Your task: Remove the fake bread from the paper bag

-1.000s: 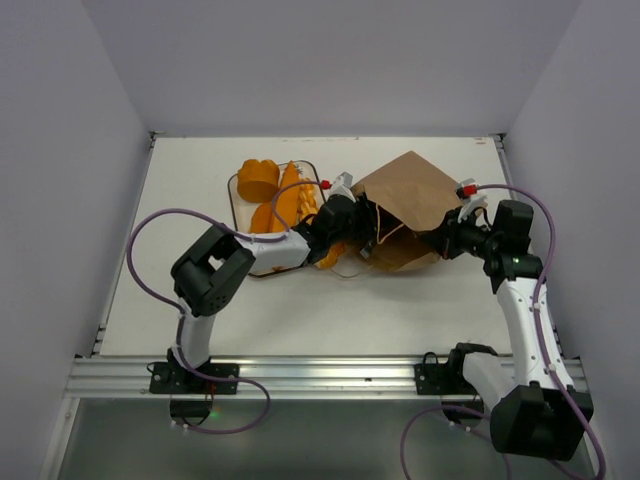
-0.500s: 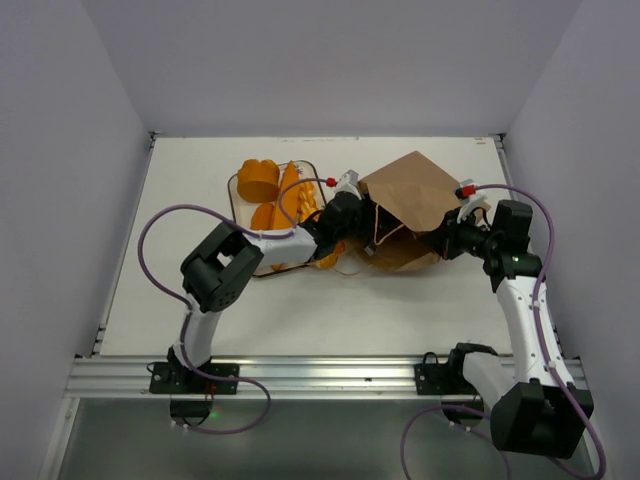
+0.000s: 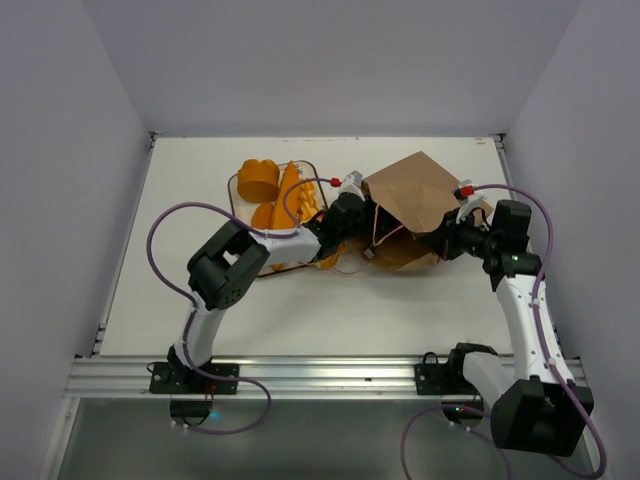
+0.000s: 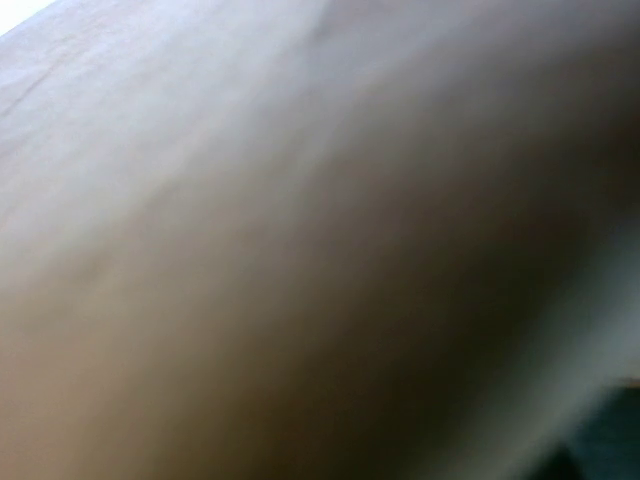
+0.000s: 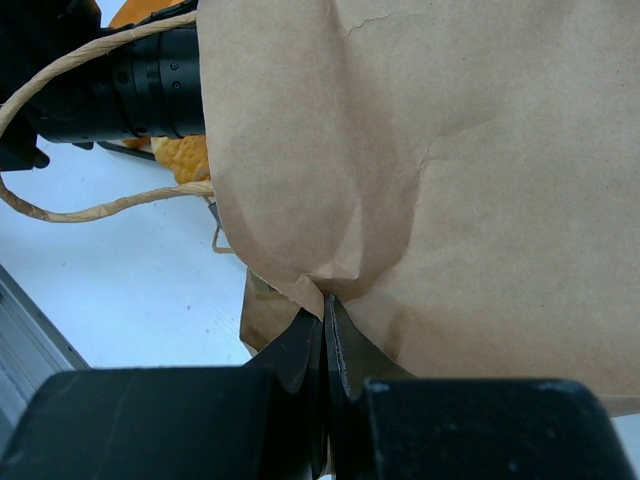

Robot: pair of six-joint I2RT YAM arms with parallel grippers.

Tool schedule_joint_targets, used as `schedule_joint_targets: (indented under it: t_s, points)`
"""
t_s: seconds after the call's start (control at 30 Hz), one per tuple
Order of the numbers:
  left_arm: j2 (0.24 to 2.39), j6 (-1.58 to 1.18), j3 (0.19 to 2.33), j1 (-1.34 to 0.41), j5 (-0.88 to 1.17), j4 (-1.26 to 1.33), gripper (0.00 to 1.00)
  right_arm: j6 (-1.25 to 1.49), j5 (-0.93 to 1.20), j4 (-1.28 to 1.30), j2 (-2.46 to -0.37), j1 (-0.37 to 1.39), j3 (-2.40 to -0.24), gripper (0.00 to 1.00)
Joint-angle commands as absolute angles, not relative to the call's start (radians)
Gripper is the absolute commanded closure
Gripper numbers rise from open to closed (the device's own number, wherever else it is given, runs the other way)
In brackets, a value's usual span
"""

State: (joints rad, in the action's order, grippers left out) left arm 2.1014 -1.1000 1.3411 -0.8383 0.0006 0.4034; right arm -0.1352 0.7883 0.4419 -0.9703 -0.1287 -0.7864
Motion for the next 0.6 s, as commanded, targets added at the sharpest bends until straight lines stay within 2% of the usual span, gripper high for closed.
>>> schedule_joint_targets:
  t_s: [0.0, 0.2, 0.23, 0.4, 0.43, 0.57]
  points:
    - [2.109, -1.065, 1.388, -0.842, -0.005, 0.477, 0.50, -0.137, 0.864, 0.483, -0.973, -0.112, -0.805, 1.00]
    - [2.114, -1.065, 1.388, -0.842, 0.020, 0.483, 0.68, -0.137, 0.861, 0.483, -0.971, -0.112, -0.805, 1.00]
    - [2.114, -1.065, 1.388, -0.842, 0.020, 0.482, 0.75, -0.137, 0.861, 0.483, -0.971, -0.112, -0.805, 1.00]
    - [2.099, -1.048, 1.384, -0.841, 0.015, 0.465, 0.91, -0.138, 0.845, 0.482, -0.969, -0.112, -0.805, 1.00]
    - [2.095, -1.045, 1.381, -0.841, 0.011, 0.460, 0.99, -0.138, 0.833, 0.480, -0.969, -0.112, -0.807, 1.00]
    - [2.057, -1.008, 1.362, -0.841, 0.006, 0.443, 1.00, -0.130, 0.787, 0.463, -0.966, -0.112, -0.805, 1.00]
